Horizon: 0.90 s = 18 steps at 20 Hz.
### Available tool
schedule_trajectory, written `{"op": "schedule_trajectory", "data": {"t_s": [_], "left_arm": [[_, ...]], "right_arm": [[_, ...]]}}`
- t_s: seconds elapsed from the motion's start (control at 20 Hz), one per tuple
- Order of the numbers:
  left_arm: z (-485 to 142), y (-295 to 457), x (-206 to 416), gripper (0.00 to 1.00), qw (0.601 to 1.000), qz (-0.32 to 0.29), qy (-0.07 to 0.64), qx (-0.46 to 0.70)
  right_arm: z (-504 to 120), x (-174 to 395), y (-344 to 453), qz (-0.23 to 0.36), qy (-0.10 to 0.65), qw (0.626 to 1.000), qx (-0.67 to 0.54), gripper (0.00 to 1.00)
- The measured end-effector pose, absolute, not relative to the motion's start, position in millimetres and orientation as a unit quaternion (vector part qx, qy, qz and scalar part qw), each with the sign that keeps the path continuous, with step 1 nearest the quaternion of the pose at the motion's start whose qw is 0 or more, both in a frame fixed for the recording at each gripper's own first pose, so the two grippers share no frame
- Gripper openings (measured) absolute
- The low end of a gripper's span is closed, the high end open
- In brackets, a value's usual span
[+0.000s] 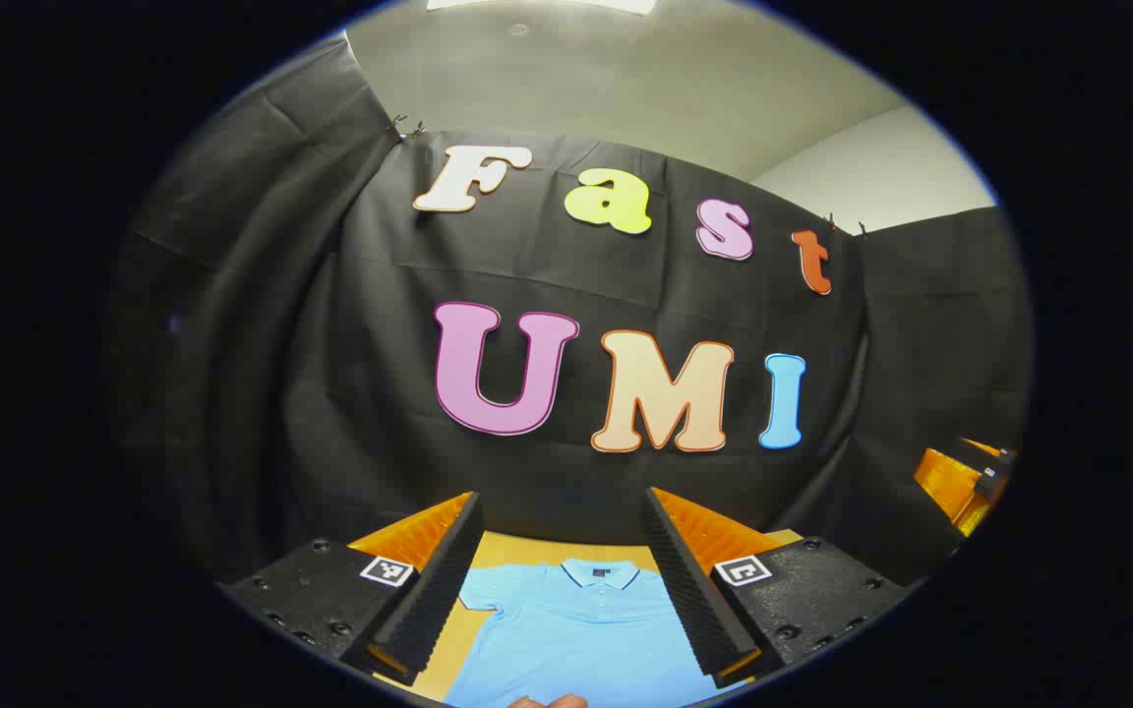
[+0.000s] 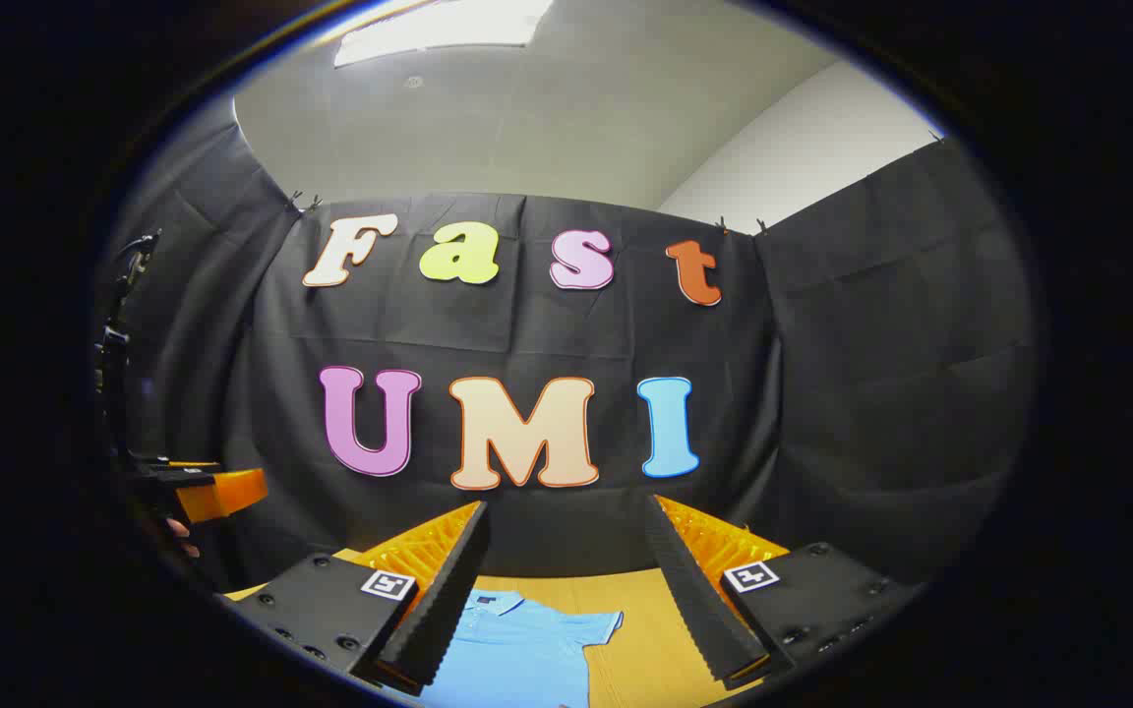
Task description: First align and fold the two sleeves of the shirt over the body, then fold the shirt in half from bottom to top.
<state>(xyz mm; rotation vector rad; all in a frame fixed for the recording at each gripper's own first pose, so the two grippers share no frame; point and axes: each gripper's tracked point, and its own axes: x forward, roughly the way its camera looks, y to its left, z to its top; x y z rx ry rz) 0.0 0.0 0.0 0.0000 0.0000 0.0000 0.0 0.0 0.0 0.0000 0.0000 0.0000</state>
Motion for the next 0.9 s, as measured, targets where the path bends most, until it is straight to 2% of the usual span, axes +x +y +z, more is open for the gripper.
{"op": "schedule_trajectory", "data": {"t_s": [0.25, 0.3, 0.35, 0.4, 0.55, 0.6, 0.75, 0.9], "left_arm": [[0.7, 9.3, -4.0, 0.95, 1.0, 0.011, -0.003, -0.001], [0.5, 11.0, -4.6, 0.94, 1.0, 0.011, -0.003, -0.002], [0.7, 12.6, -5.2, 0.95, 1.0, 0.011, -0.004, -0.001], [2.0, 14.9, -4.9, 0.95, 1.0, 0.011, -0.005, 0.001], [4.5, 23.7, -2.5, 0.95, 1.0, 0.007, -0.012, 0.003], [5.6, 26.7, -0.1, 0.94, 1.0, 0.005, -0.014, 0.002], [8.1, 32.6, 8.3, 0.95, 1.0, -0.007, -0.025, -0.009], [-2.5, 34.3, 22.7, 0.95, 1.0, -0.001, -0.008, -0.028]], "right_arm": [[-2.0, 1.7, 6.5, 0.005, 0.006, 1.0, -0.001, 0.99], [-3.1, 2.3, 7.6, 0.005, 0.006, 1.0, -0.002, 0.99], [-3.5, 3.3, 9.2, 0.005, 0.005, 1.0, -0.002, 0.95], [-4.3, 4.7, 12.1, 0.004, 0.005, 1.0, -0.003, 1.0], [-16.7, 17.0, 17.2, -0.003, 0.02, 1.0, -0.003, 0.95], [-21.7, 25.1, 14.2, -0.011, 0.024, 1.0, -0.007, 0.96], [-49.9, 59.1, 0.1, -0.037, 0.041, 0.998, -0.017, 0.99], [-113.2, 104.4, -22.5, -0.046, 0.103, 0.993, -0.043, 1.0]]}}
